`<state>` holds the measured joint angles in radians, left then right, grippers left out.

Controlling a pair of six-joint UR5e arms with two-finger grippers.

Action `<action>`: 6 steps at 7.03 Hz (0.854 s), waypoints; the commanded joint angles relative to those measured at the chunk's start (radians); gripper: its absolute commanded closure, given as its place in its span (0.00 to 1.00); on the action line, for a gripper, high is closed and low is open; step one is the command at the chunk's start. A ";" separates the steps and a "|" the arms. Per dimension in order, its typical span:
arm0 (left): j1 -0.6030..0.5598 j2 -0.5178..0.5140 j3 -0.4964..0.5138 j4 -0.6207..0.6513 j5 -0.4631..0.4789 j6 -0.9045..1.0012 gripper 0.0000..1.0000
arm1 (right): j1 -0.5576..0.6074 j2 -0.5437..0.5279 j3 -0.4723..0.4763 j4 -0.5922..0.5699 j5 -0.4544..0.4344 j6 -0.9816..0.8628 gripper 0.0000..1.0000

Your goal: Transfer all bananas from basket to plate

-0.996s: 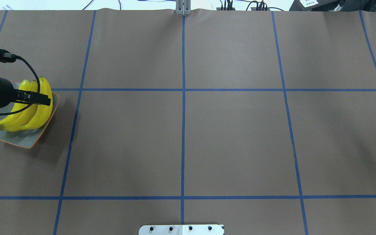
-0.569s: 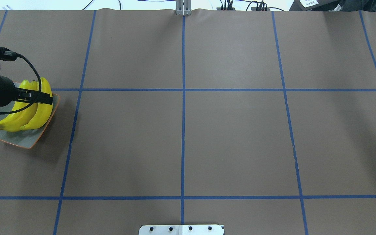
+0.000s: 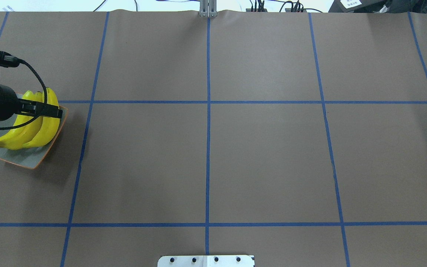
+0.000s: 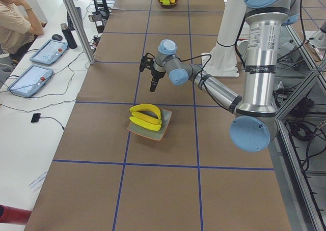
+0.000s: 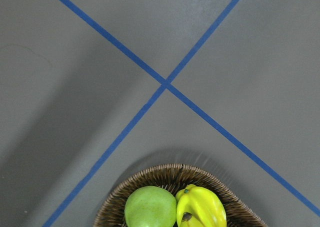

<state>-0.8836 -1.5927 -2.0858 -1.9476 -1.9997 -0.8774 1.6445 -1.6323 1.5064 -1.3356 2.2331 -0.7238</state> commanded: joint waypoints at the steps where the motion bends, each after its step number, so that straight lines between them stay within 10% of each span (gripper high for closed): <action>1: 0.000 -0.001 -0.010 0.001 -0.001 0.000 0.00 | 0.000 -0.036 -0.127 0.197 -0.048 -0.008 0.00; 6: 0.000 -0.004 -0.019 0.001 -0.001 -0.002 0.00 | -0.055 -0.080 -0.201 0.296 -0.066 0.021 0.00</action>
<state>-0.8836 -1.5958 -2.1045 -1.9466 -2.0003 -0.8784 1.6101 -1.7132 1.3184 -1.0470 2.1717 -0.7109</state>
